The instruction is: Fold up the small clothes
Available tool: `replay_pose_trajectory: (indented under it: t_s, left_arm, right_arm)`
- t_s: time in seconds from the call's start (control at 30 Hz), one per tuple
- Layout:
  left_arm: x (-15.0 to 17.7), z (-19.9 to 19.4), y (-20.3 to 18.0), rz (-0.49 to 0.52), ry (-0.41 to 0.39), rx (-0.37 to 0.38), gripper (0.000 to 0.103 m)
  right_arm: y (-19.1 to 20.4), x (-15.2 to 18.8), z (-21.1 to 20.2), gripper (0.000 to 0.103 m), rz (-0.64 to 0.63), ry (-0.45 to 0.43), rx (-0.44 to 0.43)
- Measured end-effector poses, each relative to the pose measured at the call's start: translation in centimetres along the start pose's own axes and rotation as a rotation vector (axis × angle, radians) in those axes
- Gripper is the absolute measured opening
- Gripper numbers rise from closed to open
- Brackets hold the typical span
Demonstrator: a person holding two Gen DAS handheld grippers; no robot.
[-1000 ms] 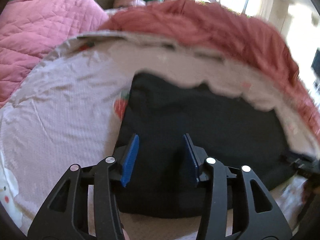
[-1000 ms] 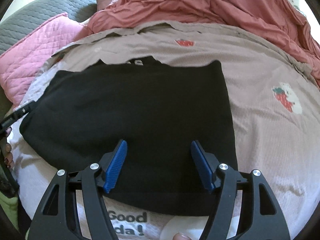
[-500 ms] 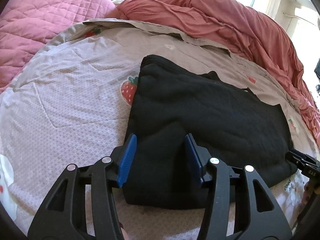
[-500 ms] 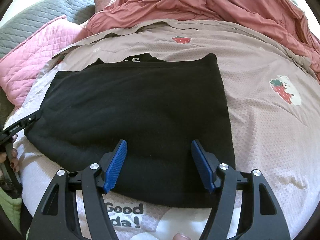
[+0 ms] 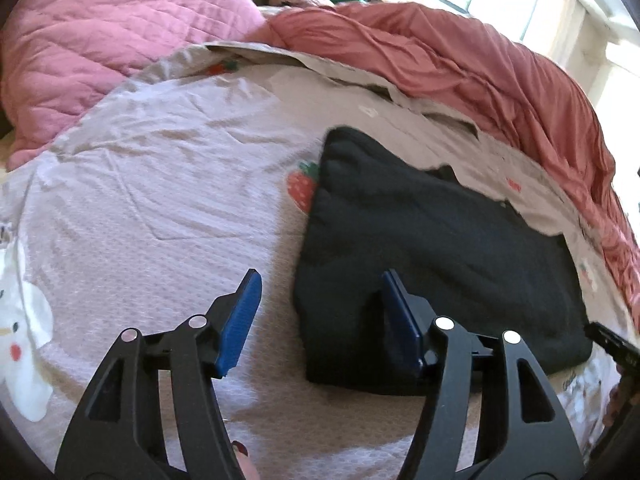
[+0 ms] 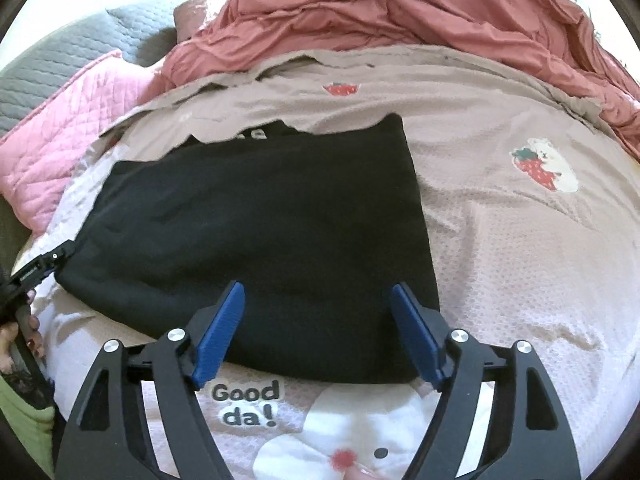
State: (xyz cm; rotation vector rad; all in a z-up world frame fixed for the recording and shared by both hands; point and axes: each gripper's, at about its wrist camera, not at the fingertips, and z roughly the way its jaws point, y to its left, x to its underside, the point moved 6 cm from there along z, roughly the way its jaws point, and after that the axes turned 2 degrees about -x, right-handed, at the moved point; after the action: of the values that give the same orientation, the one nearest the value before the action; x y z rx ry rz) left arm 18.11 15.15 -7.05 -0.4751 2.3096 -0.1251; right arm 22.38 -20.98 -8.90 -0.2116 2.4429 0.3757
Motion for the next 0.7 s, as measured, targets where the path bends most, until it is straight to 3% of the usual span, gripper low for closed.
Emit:
replay_pose_trajectory:
  t_s: [0.07,0.33,0.43,0.53,0.7]
  left_arm:
    - [-0.3,-0.4,0.6,-0.02,-0.017,-0.008,0.063]
    - [-1.2,-1.3,2.4,-0.06,-0.061,-0.061,0.078]
    - [-1.3,-1.6,2.8,-0.069,-0.071,-0.068,0.079]
    - [-1.5,-1.7,3.2,-0.08,-0.073,-0.068,0.087]
    - [-1.7,-1.8,3.8,-0.101,-0.077,-0.066,0.089]
  right_arm:
    - [0.4,-0.2,-0.5,0.078,-0.011,-0.012,-0.004]
    - [4.3,-1.4,-2.0,0.089,-0.079,-0.072,-0.058]
    - [6.0,-1.6,-2.4,0.091,-0.108,-0.089,-0.079]
    - [8.1,-1.8,-2.5,0.093,-0.15,-0.1,-0.096]
    - [11.9,-1.7,-1.6,0.094,-0.214,-0.099,-0.135]
